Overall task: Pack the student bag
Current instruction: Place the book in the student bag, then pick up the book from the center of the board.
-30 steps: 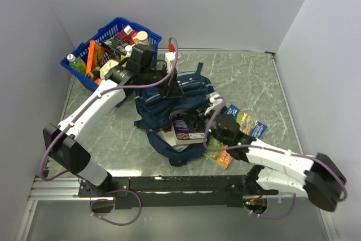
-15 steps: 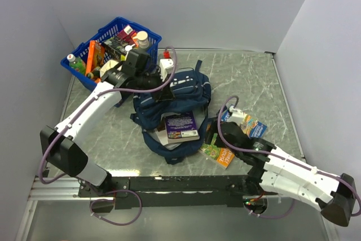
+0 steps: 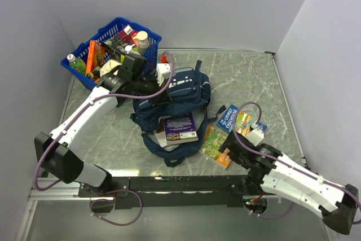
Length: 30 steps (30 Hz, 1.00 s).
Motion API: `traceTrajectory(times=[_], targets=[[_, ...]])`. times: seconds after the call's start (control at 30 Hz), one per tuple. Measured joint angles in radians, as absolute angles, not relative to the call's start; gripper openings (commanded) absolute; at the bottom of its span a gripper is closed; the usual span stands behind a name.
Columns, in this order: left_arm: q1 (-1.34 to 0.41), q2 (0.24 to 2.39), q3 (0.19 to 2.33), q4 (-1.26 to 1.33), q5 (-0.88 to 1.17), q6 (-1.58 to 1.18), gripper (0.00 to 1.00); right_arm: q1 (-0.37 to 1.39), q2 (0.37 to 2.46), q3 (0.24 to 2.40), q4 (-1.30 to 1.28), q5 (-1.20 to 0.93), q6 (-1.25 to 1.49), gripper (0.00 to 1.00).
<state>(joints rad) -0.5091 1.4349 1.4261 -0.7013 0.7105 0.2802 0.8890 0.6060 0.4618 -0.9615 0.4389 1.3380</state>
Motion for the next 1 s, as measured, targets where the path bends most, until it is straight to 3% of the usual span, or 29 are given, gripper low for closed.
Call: traceTrajectory(times=[0.23,0.5,0.6,0.63,0.7,1.0], targets=[[-0.508,1.415,1.415,-0.701,0.713,0.287,0.01,0.817,0.735,0.4,-0.849,0.409,1.347,1.0],[-0.506,1.404,1.406,-0.704,0.715,0.293,0.01,0.751,0.641,0.277,-0.651,0.436,1.337,0.72],[-0.504,1.402,1.406,-0.709,0.718,0.293,0.01,0.739,0.635,0.251,-0.594,0.448,1.331,0.46],[-0.504,1.402,1.406,-0.71,0.719,0.292,0.01,0.739,0.636,0.24,-0.583,0.449,1.331,0.22],[-0.504,1.401,1.406,-0.712,0.72,0.291,0.01,0.737,0.633,0.234,-0.568,0.455,1.326,0.01],[-0.503,1.382,1.378,-0.698,0.72,0.27,0.01,0.733,0.479,0.295,-0.642,0.462,1.231,0.0]])
